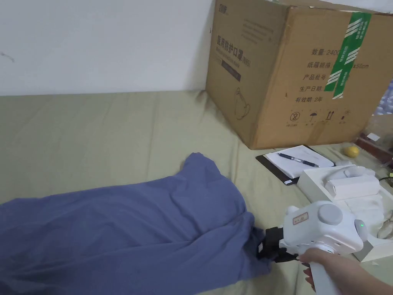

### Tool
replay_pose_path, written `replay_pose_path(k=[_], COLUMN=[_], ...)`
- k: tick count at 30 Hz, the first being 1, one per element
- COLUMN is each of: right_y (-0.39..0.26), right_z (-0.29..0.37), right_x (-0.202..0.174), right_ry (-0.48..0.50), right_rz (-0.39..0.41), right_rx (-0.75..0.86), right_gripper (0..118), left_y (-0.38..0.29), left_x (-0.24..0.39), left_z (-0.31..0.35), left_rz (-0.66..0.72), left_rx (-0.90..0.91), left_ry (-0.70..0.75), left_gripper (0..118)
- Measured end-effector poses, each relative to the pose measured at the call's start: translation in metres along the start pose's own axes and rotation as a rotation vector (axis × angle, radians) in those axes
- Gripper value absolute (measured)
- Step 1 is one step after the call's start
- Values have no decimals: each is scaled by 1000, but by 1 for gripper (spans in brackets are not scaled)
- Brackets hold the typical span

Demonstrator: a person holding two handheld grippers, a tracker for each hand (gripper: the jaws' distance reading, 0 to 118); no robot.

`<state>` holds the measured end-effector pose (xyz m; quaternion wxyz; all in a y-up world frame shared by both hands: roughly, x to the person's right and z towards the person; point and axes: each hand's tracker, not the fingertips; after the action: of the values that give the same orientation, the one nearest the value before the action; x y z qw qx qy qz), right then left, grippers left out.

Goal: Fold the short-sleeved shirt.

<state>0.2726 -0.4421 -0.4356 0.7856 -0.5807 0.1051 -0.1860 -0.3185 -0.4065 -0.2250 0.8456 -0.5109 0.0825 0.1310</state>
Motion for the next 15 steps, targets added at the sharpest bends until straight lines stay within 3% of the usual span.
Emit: replay_pose_path(k=[8,11,15], right_y=[-14,-23,-50], right_z=[69,104,142], right_x=[0,3,12], right_ry=[105,100,124], right_rz=[3,22,-17], right_rx=[93,141,172], right_gripper=[10,10,10], left_y=[3,1,-11], left_x=[-11,-16,-23], left_z=[18,38,63], left_rz=[53,47,60], left_rx=[37,80,96], left_ry=[-10,-10,-18], left_gripper=[1,1,1])
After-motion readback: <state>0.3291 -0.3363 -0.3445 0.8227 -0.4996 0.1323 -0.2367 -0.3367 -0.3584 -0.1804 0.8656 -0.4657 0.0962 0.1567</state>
